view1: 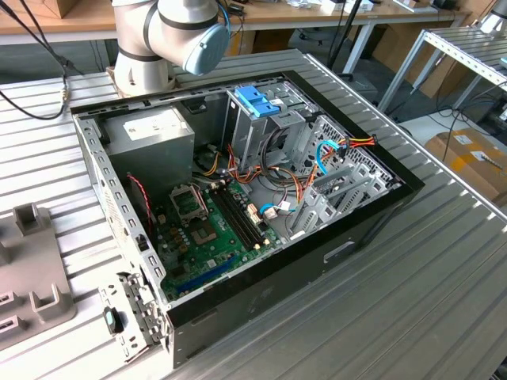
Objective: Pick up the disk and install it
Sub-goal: 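Pick up the disk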
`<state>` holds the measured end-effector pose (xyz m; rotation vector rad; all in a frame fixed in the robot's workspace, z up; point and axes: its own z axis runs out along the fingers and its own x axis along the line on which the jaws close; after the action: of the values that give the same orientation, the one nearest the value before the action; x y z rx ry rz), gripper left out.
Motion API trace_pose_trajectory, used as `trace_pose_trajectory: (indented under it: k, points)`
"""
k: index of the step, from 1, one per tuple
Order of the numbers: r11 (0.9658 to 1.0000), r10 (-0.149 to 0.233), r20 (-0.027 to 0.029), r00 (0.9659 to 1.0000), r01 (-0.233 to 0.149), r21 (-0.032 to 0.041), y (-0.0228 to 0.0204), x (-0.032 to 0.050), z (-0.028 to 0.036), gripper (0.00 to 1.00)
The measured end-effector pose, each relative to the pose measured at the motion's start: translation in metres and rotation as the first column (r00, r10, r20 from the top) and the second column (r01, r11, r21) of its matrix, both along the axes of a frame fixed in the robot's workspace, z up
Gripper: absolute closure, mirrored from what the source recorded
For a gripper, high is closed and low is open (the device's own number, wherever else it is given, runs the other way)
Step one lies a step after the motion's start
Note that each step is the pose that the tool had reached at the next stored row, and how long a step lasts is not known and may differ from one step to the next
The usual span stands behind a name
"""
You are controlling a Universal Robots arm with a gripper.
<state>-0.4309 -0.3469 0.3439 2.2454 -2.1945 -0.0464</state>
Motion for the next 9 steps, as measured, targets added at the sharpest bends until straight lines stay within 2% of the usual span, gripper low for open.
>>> trace_pose_trajectory:
  k: [2, 3, 5, 6, 9]
  points:
    - [1.0000, 0.001, 0.0001, 1.0000, -0.001, -0.0011, 0.0000, 0.0000, -0.0001, 0.51]
    - [1.0000, 0.001, 0.0000, 1.0000, -0.001, -0.0016, 0.0000, 0.0000, -0.0001, 0.45]
    - [1.0000, 0.002, 0.0000, 1.0000, -0.002, -0.0028, 0.0000, 0.0000, -0.0001, 0.45]
    - [1.0000, 0.002, 0.0000, 1.0000, -0.002, -0.0028, 0.0000, 0.0000, -0.0004, 0.38]
    - [1.0000, 0.002, -0.0001, 1.0000, -0.002, -0.0028, 0.0000, 0.0000, -0.0051, 0.38]
